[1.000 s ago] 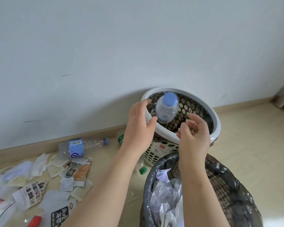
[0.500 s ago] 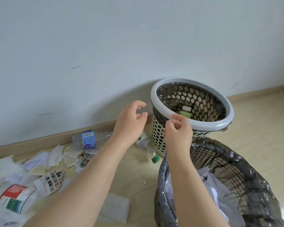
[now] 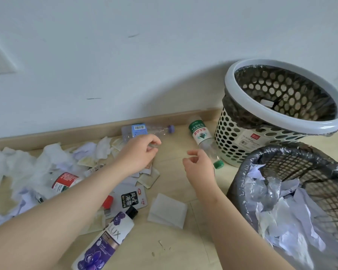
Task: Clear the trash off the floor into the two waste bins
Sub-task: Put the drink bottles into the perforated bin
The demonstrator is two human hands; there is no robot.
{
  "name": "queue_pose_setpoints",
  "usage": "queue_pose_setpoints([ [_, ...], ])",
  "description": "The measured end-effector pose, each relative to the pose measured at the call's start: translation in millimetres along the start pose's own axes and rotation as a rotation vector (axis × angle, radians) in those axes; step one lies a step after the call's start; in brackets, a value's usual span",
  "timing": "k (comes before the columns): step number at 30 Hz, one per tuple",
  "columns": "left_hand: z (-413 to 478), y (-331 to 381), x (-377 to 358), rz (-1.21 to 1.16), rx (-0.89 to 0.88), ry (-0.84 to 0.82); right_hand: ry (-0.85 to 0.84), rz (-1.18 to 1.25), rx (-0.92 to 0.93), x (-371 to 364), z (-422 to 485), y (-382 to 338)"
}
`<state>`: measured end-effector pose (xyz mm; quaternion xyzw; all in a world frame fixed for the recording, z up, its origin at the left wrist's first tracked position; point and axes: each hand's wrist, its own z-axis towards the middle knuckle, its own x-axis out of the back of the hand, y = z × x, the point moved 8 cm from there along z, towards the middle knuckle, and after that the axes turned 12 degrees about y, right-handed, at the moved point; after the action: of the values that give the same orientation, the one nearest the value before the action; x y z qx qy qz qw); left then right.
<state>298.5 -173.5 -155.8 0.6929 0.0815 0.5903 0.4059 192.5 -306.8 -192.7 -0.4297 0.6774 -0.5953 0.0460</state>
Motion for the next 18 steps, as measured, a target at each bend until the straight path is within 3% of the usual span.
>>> queue_pose_setpoints([
  [5,-30.5,-54.4,-12.6,0.112,0.082,-0.089,-0.049,-0.155,-0.052,-16.5,-2.7,34.2],
  [9,-68.9,-93.5,-51.4,0.424,0.122,-0.413,-0.081,-0.190,-0.050,-26.5,-9.0,54.3],
  [11,-79.2,-106.6,-62.3,0.543,0.134,-0.500,-0.097,-0.237,-0.050,-29.6,-11.2,63.8],
  [18,-90.9,-119.1,-74.3,0.734,0.035,-0.488,-0.126,-0.291,-0.044,-36.4,-11.3,81.0],
])
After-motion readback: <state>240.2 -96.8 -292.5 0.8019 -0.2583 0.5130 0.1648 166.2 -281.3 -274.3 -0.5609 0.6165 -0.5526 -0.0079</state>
